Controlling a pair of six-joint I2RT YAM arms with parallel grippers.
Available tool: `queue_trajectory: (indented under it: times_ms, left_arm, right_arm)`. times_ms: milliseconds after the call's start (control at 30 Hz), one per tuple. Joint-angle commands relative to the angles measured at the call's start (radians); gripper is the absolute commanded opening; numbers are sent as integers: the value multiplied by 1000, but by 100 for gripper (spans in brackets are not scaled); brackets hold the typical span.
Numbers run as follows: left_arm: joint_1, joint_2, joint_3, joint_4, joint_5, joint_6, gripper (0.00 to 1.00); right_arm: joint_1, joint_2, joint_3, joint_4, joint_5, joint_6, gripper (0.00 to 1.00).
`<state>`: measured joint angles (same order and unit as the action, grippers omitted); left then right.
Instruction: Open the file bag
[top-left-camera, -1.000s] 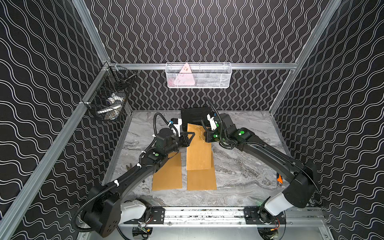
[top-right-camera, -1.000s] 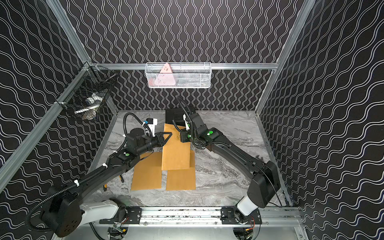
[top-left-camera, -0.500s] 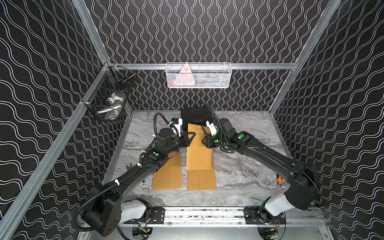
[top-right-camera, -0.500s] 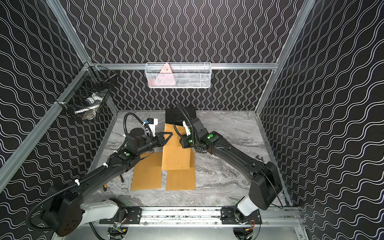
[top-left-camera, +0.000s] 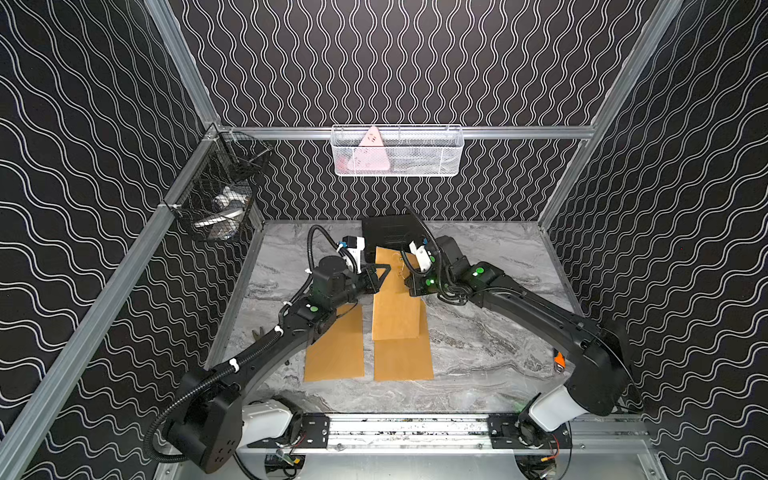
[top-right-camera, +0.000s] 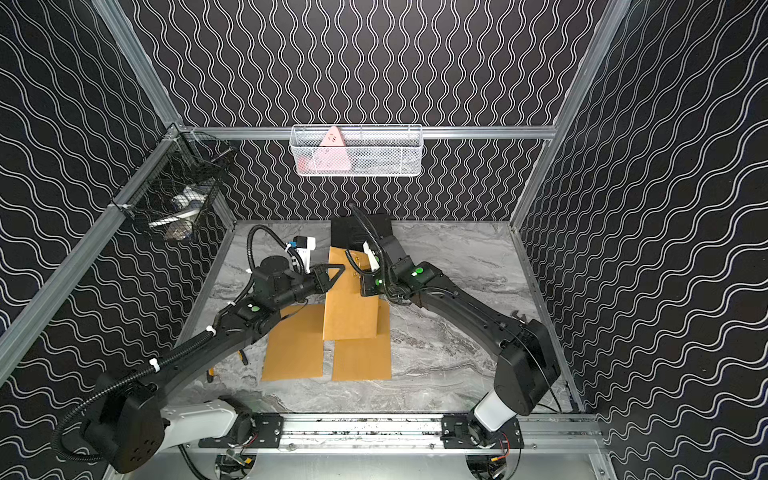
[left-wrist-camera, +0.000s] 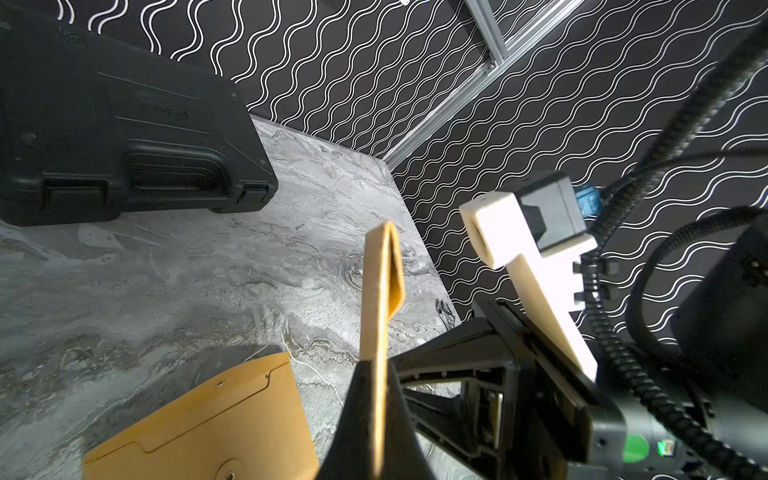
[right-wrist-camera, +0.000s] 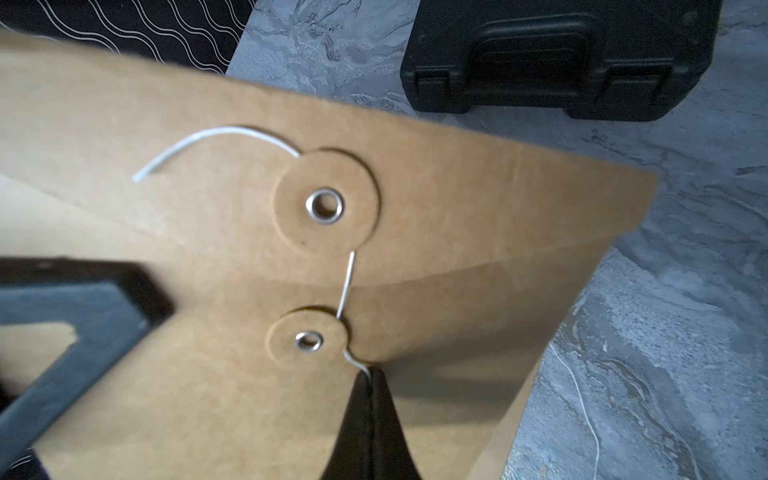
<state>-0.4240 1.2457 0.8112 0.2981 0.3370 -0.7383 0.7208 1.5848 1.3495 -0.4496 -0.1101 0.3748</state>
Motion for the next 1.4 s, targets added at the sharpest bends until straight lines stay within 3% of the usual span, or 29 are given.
queue_trajectory:
  times_ms: [0, 767, 1367]
  left_arm:
    - [0, -11, 5, 44, 14, -10, 0]
    - [1, -17, -13, 45, 11, -9, 0]
    - [0, 0, -23, 76, 20, -27, 0]
  right_arm:
    - [-1, -9, -4, 37, 19, 4, 0]
    - [-18, -3, 72, -1, 99, -14, 0]
    - [-18, 39, 152, -4, 25, -37, 0]
